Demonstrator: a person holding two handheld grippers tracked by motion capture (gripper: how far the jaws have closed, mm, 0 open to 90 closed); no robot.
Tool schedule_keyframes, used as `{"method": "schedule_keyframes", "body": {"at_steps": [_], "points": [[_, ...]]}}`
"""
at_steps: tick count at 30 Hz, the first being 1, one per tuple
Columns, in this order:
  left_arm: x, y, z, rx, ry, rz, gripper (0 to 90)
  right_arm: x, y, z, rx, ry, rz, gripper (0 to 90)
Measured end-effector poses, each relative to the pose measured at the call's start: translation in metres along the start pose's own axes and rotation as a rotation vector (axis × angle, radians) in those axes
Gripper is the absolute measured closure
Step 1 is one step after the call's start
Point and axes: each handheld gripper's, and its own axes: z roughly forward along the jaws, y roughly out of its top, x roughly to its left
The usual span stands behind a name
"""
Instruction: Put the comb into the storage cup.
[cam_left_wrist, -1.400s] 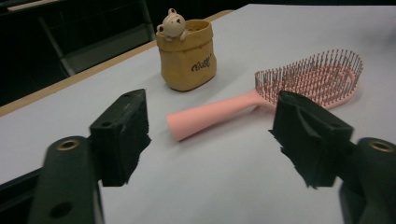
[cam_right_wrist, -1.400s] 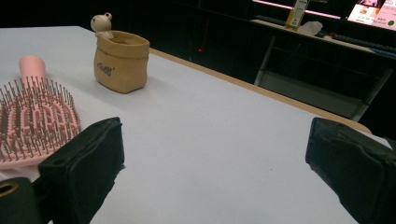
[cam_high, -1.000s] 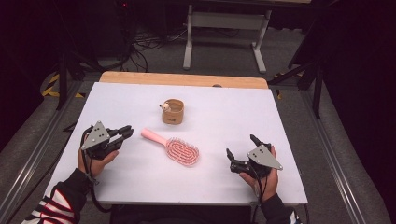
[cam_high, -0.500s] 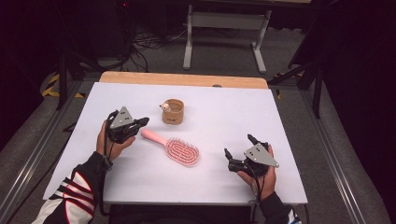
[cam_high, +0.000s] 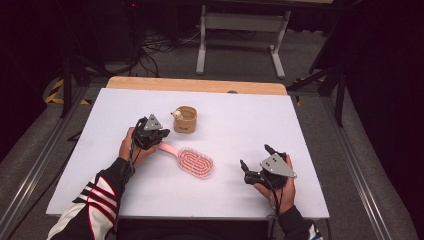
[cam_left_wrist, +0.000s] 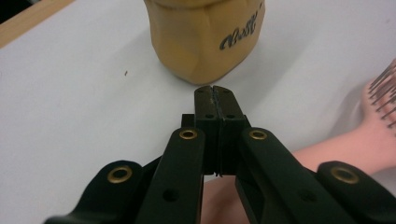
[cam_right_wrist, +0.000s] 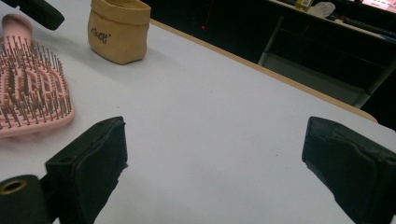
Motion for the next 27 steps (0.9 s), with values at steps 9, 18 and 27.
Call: {"method": "schedule_keyframes", "body": {"at_steps": [9,18,27], "points": [[-0.003,-0.002,0.007,0.067,-0.002,0.037,90.0,0.000,0.000,0.000,0.005,0.006,-0.016,7.7],[0.000,-0.007,0.003,0.103,-0.019,0.038,90.0,-0.001,-0.001,0.002,0.022,0.014,-0.016,7.8],[-0.003,-0.014,-0.009,0.148,0.004,0.079,90.0,-0.003,-0.001,0.002,0.025,0.014,-0.021,7.8]]}}
